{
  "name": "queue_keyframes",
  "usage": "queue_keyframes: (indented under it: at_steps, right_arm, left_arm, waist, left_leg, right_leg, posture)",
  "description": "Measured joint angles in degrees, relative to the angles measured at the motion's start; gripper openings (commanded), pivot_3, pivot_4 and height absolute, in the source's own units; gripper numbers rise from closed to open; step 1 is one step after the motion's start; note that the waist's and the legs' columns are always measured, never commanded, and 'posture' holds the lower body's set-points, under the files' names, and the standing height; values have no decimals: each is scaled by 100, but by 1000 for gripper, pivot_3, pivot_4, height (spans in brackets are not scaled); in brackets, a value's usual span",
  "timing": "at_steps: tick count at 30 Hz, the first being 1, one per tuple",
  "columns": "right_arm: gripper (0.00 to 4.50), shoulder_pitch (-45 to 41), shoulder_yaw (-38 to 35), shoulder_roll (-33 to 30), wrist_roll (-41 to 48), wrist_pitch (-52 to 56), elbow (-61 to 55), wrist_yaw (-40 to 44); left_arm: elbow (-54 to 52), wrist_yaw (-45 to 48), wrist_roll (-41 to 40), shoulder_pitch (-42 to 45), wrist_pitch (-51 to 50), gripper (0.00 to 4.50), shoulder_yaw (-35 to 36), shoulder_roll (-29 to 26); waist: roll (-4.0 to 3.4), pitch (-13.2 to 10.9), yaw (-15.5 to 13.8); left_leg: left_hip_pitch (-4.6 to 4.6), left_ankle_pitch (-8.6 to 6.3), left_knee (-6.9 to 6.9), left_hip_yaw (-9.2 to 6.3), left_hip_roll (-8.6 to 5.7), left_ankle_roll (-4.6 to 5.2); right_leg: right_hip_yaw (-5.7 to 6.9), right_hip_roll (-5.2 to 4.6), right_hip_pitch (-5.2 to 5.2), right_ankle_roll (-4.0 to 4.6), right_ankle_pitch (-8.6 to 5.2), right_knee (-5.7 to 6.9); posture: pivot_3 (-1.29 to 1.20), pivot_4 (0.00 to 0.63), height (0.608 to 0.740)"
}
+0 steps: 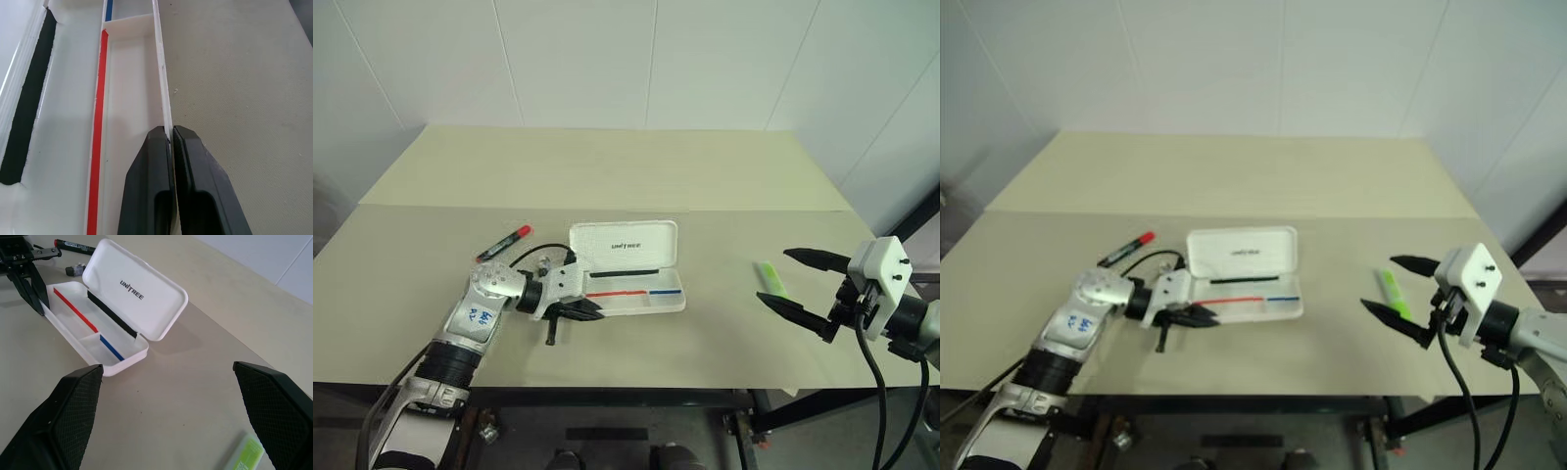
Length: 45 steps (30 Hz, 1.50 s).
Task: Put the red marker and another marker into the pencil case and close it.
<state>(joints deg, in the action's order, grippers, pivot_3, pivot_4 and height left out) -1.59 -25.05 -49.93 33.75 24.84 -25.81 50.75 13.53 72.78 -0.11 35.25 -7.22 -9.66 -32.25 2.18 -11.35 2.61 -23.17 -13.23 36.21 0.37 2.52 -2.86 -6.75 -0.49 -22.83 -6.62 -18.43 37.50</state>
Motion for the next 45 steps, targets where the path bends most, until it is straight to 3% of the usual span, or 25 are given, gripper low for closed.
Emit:
queue_keyframes:
  at_steps: [10, 12, 18, 26, 35, 45]
  right_arm:
    - [4500, -75, 139, 3, -4, -16, 54, 26]
    - [4500, -137, 226, 4, -6, -28, 96, 47]
    - [4500, -318, 317, 4, -49, -131, 238, 152]
    - [4500, -684, 588, 4, -88, -246, 606, 375]
    - [4500, -1184, 830, 276, 354, -224, 639, 715]
    - [4500, -1565, 1113, 281, 329, -122, 476, 657]
  left_arm:
    - [-857, 216, -505, -468, -273, 4044, -48, -264]
    - [-1063, 237, -630, -540, -420, 4465, -45, -307]
    - [-1740, 160, -1297, -641, -1022, 4465, 244, -427]
    - [-1891, -928, -2021, -142, -1651, 4465, 1452, -476]
    - [-140, -2034, -1581, 108, -1500, 4465, 1864, -852]
    - [2115, -2265, -1036, 884, -724, 4465, 1778, -1110]
  waist:
    - [0, 0, 43]
    - [0, 0, 46]
    - [0, 0, 52]
    - [0, 0, 60]
    - [0, -1, 55]
    - [1, -1, 22]
  left_leg:
    - [1, -2, -6, 0, 4, 3]
    - [1, -2, -4, 2, 4, 3]
    - [1, -2, -5, 0, 5, 3]
    - [4, -2, -4, 2, 6, 3]
    - [5, -2, -10, -1, 6, 3]
    - [-3, -5, -15, -1, 5, 3]
  right_leg:
    - [1, 1, 0, 3, -2, -3]
    - [0, 0, 0, 4, -2, -3]
    - [2, 0, 0, 6, -3, -4]
    - [3, 1, 0, 5, -3, -5]
    - [8, 2, -1, 5, -3, -5]
    - [16, -3, -7, 8, -4, -10]
  posture:
    - [0, 150, 740]
    - [0, 150, 740]
    - [0, 150, 740]
    - [0, 150, 740]
    - [0, 150, 740]
    - [0, 150, 740]
